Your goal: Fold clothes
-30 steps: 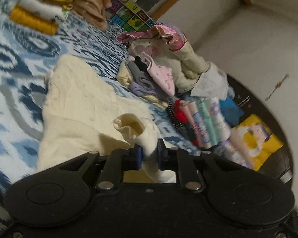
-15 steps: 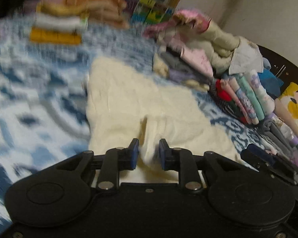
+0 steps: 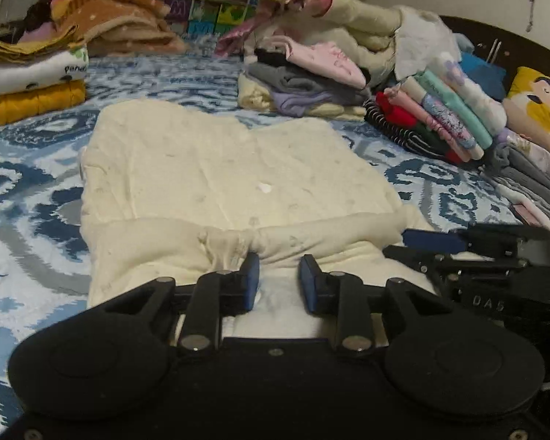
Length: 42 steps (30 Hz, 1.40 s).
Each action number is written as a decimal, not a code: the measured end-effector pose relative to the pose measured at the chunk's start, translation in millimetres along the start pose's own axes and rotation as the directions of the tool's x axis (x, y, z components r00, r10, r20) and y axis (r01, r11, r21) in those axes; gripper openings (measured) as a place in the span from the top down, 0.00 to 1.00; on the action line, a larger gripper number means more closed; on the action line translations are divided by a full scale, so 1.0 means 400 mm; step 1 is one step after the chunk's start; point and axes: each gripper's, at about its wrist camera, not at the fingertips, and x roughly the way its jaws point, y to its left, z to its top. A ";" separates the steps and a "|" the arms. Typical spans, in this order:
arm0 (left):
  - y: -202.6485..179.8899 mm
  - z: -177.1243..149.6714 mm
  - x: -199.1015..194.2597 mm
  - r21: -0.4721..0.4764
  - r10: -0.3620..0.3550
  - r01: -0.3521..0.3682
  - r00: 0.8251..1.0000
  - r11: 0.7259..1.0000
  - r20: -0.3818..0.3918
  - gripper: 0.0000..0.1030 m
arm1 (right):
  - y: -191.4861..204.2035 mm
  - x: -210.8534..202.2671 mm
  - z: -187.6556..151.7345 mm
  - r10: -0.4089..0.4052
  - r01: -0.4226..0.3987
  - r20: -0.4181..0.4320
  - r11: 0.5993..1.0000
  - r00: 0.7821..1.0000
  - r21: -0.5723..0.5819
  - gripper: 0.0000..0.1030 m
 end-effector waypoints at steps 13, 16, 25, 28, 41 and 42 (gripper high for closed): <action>-0.017 -0.016 -0.031 0.044 0.066 -0.067 0.998 0.997 0.010 0.69 | 0.106 -0.009 -0.011 -0.045 0.048 0.023 0.982 0.999 -0.183 0.55; -0.043 -0.001 -0.070 0.093 0.085 -0.085 0.996 0.992 -0.003 0.69 | 0.093 -0.045 -0.013 -0.026 0.034 0.055 0.989 0.998 -0.141 0.55; 0.165 0.033 -0.246 -0.289 0.227 -0.182 0.965 0.940 0.131 0.69 | 0.059 -0.140 0.005 -0.064 0.073 0.192 0.996 0.979 -0.043 0.54; 0.174 0.040 -0.268 -0.322 0.221 -0.159 0.961 0.933 0.165 0.69 | 0.044 -0.139 0.009 -0.067 0.073 0.204 0.997 0.977 -0.020 0.54; 0.035 -0.033 -0.131 -0.034 0.250 -0.250 0.968 0.968 -0.011 0.63 | 0.076 -0.022 -0.016 -0.008 0.014 0.078 0.996 0.997 -0.083 0.53; 0.034 -0.024 -0.142 -0.053 0.243 -0.243 0.970 0.969 0.010 0.63 | 0.070 -0.031 -0.012 0.001 0.004 0.090 0.998 0.996 -0.064 0.53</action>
